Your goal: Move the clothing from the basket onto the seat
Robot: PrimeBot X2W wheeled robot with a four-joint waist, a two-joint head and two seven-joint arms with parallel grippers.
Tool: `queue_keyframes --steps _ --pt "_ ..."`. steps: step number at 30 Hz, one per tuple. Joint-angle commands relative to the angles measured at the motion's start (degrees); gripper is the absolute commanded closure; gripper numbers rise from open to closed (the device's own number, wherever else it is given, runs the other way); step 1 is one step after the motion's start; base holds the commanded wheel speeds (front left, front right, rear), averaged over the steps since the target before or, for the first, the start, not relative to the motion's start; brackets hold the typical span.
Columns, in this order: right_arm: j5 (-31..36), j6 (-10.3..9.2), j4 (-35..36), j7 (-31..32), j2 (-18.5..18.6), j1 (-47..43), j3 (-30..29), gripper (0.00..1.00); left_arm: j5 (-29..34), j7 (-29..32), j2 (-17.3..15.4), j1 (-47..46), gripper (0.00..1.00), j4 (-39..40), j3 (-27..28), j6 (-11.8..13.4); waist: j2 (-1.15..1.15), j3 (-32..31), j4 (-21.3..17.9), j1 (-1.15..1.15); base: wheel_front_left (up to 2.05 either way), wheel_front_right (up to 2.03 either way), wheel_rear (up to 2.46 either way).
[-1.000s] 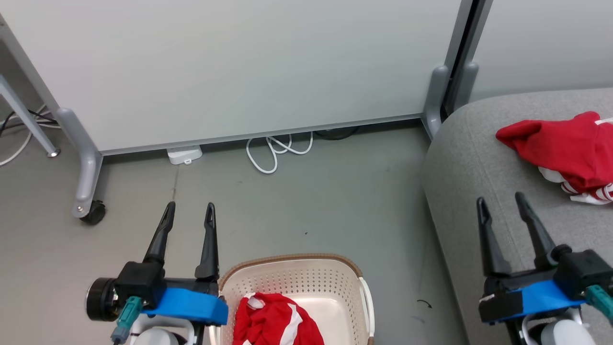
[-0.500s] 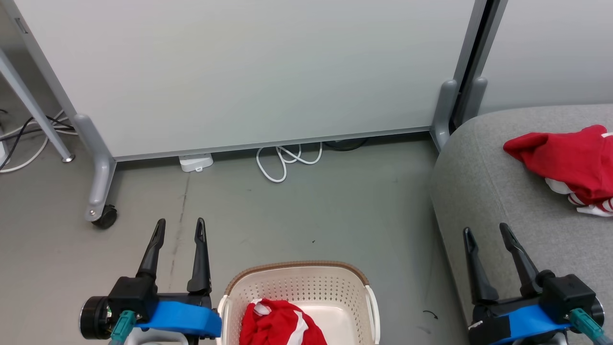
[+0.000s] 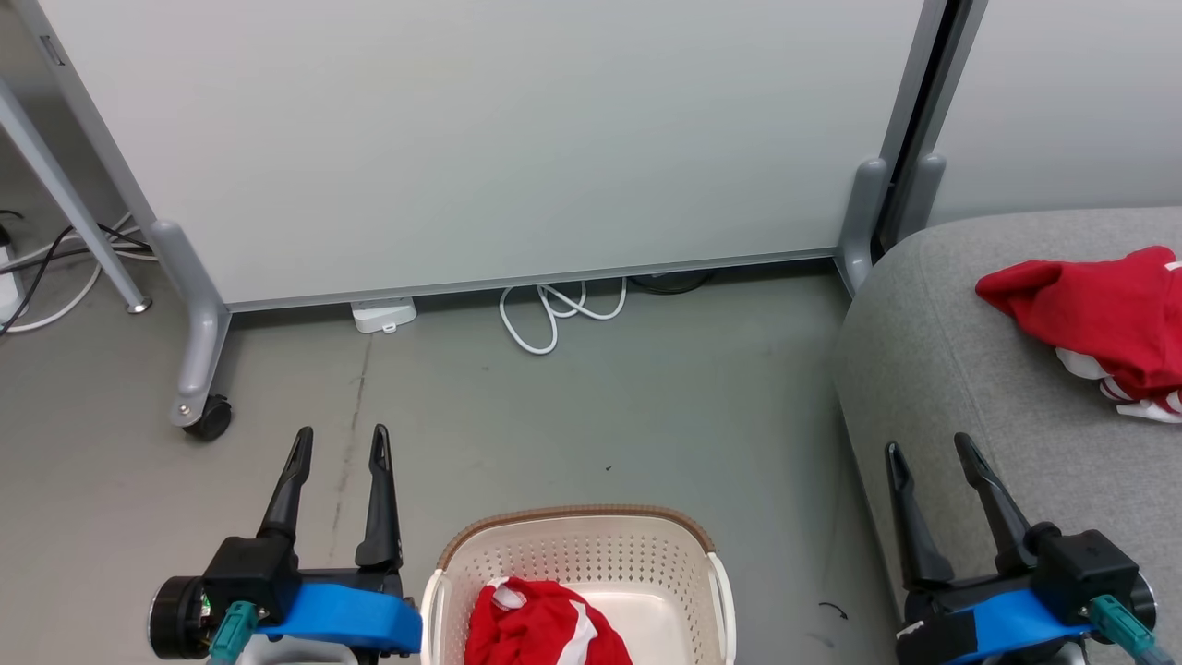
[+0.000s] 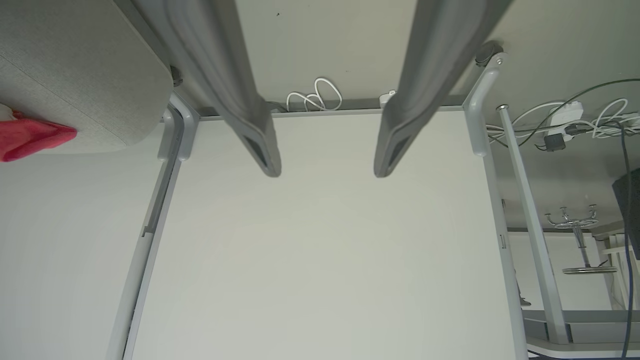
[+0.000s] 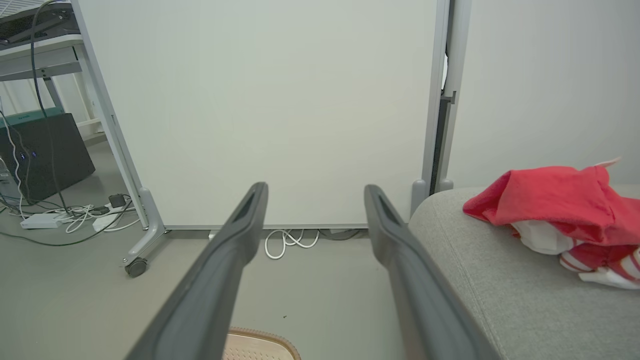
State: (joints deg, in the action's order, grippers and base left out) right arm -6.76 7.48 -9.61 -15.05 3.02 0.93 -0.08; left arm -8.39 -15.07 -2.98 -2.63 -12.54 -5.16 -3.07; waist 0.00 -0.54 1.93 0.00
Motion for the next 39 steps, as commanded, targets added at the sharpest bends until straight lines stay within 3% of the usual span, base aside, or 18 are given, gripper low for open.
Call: queue_keyframes --steps 1,11,19,25,39 --pt "-0.3 0.03 -0.1 -0.2 -0.1 -0.1 0.1 0.0 0.5 -0.2 0.1 0.3 0.0 -0.1 0.2 -0.2 0.0 0.0 0.0 0.0 0.0 0.0 0.0" --pt "-0.2 0.03 -0.1 -0.2 -0.2 1.2 0.1 0.0 2.1 -0.2 -0.1 -4.2 0.0 -3.4 -1.8 -2.4 0.0 0.7 -0.4 0.0 0.0 0.0 0.0" --pt "-0.5 0.03 0.8 -0.2 1.0 5.2 2.3 0.0 4.5 -0.2 -2.8 -13.7 0.0 -11.0 -6.6 -4.0 0.0 5.8 -3.4 0.0 0.0 0.0 0.0" --pt "-1.4 0.03 2.7 -0.2 3.5 10.7 4.1 0.0 5.4 -0.2 -4.0 -22.9 0.0 -20.1 -12.7 -4.5 0.0 14.2 -5.8 0.0 0.0 0.0 0.0" --pt "-3.5 0.03 5.9 -0.2 6.2 23.2 6.9 0.0 4.2 1.9 -5.4 -41.2 0.0 -45.7 -33.7 -4.3 0.0 32.3 -9.8 0.0 0.0 0.0 0.0"
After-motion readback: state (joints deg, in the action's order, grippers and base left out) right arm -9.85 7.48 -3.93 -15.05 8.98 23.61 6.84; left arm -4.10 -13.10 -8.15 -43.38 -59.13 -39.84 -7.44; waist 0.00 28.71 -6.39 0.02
